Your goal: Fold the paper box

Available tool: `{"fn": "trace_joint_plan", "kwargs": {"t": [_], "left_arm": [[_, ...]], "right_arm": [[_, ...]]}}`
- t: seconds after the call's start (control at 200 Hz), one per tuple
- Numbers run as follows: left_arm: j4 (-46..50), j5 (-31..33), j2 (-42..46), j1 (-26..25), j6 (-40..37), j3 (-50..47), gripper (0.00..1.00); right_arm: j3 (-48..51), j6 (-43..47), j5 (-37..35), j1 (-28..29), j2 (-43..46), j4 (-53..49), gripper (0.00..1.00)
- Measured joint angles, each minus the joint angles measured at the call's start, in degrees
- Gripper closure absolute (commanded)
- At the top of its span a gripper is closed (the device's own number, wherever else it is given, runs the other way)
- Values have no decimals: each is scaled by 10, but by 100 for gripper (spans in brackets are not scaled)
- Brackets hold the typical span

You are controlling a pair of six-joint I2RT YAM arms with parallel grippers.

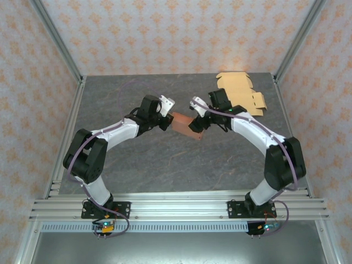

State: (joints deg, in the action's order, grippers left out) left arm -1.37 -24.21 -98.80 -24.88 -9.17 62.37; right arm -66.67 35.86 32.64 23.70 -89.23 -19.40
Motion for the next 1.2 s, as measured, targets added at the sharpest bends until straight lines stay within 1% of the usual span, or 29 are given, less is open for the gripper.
{"fn": "trace_joint_plan", "kwargs": {"t": [0.1, 0.24, 0.38, 0.445, 0.491, 0.576, 0.656, 0.696, 0.841, 0.971, 1.121, 1.201], "left_arm": [[5, 7, -1, -3, 4, 5, 100], [11, 10, -7, -6, 13, 14, 100], [17, 12, -9, -8, 29, 19, 100], [20, 14, -9, -9, 37, 21, 100], [20, 14, -9, -10, 41, 21, 100], [20, 16, -10, -13, 51, 22, 100], [20, 20, -10, -16, 58, 22, 100], [20, 21, -11, -17, 62, 23, 100], [22, 24, -11, -17, 72, 24, 100], [23, 26, -11, -18, 79, 24, 100], [24, 27, -11, -18, 86, 25, 100], [24, 27, -11, -18, 92, 25, 100]], "right_arm": [[49, -86, -5, -13, 52, 63, 31], [127, -228, -68, -18, 139, 122, 41], [180, -328, -93, -24, 212, 130, 47], [193, -363, -93, -24, 230, 127, 52], [198, -384, -88, -24, 235, 125, 53], [203, -402, -68, -24, 232, 117, 54], [205, -414, -47, -24, 220, 109, 59], [204, -416, -41, -24, 210, 106, 60], [200, -417, -46, -24, 170, 80, 59], [200, -417, -55, -24, 163, 65, 60], [196, -421, -62, -24, 156, 66, 69], [188, -423, -66, -24, 142, 66, 72]]}}
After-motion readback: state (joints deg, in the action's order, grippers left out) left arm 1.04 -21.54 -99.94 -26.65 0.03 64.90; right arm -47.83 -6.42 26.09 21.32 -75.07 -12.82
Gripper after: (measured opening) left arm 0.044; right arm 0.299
